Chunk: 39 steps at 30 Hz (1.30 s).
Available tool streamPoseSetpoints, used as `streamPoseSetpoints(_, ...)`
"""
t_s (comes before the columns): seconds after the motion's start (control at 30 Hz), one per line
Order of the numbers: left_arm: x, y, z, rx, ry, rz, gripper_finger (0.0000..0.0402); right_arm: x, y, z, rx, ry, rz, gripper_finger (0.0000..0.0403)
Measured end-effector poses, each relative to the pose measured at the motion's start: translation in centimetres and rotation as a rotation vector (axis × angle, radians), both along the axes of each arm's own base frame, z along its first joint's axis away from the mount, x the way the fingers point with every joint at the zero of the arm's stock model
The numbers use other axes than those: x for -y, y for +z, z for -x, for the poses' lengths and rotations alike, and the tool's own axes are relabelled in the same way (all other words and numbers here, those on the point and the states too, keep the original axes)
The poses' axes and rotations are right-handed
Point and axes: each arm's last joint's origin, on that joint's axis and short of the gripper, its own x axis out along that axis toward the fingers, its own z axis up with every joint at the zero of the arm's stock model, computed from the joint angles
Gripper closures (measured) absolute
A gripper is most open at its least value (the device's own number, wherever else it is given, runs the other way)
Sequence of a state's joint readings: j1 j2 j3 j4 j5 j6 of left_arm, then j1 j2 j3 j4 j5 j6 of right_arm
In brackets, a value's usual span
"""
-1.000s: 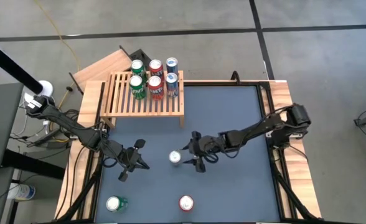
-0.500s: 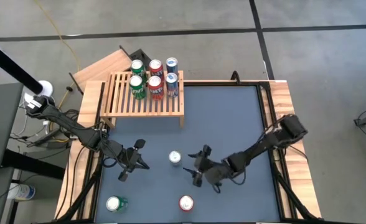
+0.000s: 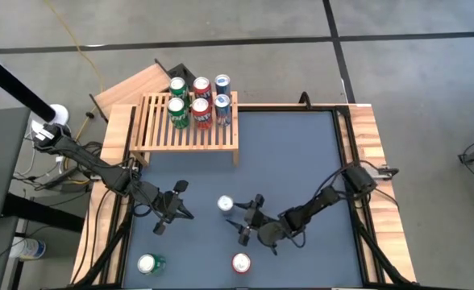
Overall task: Place canned beverage on shelf
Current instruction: Put the blue soda can on the shelf aligned with the other blue soda cans
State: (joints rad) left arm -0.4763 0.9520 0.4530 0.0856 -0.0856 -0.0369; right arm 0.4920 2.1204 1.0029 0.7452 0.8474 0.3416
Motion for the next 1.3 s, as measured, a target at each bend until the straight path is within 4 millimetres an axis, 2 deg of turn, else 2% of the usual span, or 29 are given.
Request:
streamPoseSetpoints(0.3, 0.0, 0.0, 0.0, 0.003, 0.005, -0.004, 0.0402, 0.9, -1.7, -2.8, -0.022, -0.046, 0.040, 0.0111)
streamPoseSetpoints(0.43, 0.0, 0.0, 0.0, -0.002, 0.007, -0.002, 0.0401, 1.5, -1.9, -3.7, -0.038, -0.044, 0.076, 0.0111)
streamPoseSetpoints(0.67, 0.0, -0.1, 0.0, -0.004, 0.004, -0.011, 0.0401, 2.6, -1.6, -4.3, -0.056, -0.029, 0.114, 0.0111)
streamPoseSetpoints(0.93, 0.0, -0.1, 0.0, -0.009, 0.006, -0.011, 0.0401, 2.7, -1.6, -4.4, -0.059, -0.005, 0.106, 0.0115)
streamPoseSetpoints(1.07, 0.0, -0.1, 0.0, -0.008, 0.004, -0.014, 0.0401, 2.6, -1.6, -4.4, -0.057, 0.005, 0.102, 0.0136)
streamPoseSetpoints(1.3, -0.1, -0.1, 0.0, -0.011, 0.005, -0.015, 0.0401, 2.4, -1.2, -4.4, -0.072, 0.051, 0.134, 0.0215)
